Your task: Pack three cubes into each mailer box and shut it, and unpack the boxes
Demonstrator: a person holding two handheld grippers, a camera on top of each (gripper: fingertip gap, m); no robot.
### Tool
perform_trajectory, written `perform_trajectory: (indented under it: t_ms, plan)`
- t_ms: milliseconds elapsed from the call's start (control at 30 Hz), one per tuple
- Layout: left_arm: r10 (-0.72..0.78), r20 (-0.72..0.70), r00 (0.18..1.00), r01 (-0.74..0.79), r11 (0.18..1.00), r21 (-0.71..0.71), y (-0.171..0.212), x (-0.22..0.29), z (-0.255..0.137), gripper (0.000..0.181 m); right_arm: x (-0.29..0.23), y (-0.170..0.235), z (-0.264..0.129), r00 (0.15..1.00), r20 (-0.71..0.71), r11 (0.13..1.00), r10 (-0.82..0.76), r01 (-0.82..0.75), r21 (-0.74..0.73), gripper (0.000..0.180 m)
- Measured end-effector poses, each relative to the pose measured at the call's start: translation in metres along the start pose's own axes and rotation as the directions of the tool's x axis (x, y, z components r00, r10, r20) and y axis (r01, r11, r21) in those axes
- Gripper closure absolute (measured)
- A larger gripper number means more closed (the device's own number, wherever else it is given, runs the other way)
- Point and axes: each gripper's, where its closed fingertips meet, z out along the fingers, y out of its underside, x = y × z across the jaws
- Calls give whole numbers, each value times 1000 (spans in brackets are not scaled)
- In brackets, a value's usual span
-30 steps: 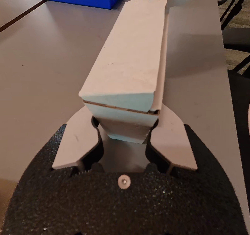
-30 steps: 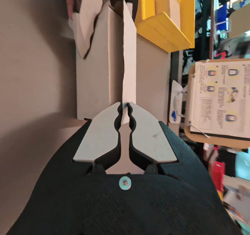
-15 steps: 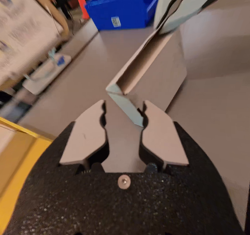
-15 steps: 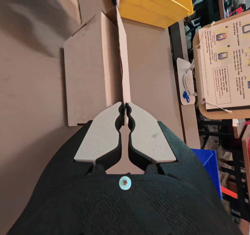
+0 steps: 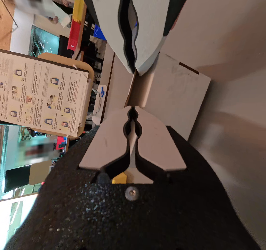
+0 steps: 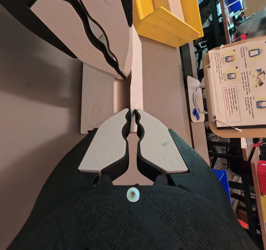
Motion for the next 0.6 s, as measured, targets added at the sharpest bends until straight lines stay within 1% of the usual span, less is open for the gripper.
perform_trajectory:
  t_ms: [100,200,233,300,333,367,433,467,533,600]
  plan:
    - [74,-47,996,-76,996,-47,-1,7,2,181,1,1,1,1000,9,1000,4,-4,-12,174]
    - [161,-35,986,-163,980,-111,0,6,5,181,10,4,6,999,4,998,40,-40,-49,175]
    - [158,-58,986,-164,980,-117,0,7,5,181,14,3,6,999,0,997,55,-54,-47,176]
    - [108,-136,985,-123,987,-104,-3,12,2,181,32,-4,3,992,-41,993,117,-116,10,177]
    - [97,-158,983,-114,989,-97,-4,14,1,181,35,-6,1,987,-6,987,158,-158,30,176]
    - [102,-152,983,-116,989,-87,-5,14,1,181,39,-4,1,982,18,982,187,-188,22,176]
    - [101,-104,989,-110,991,-78,-4,12,3,181,52,1,6,984,-2,983,181,-181,-8,174]
    - [101,-107,989,-109,992,-70,-5,14,1,181,57,2,10,983,8,983,185,-185,-11,174]
    - [76,-155,985,-84,995,-46,-10,24,-6,181,67,5,15,972,38,972,234,-233,-18,176]
    - [83,-168,982,-91,995,-40,-9,37,-8,181,76,-2,15,964,69,965,258,-261,25,177]
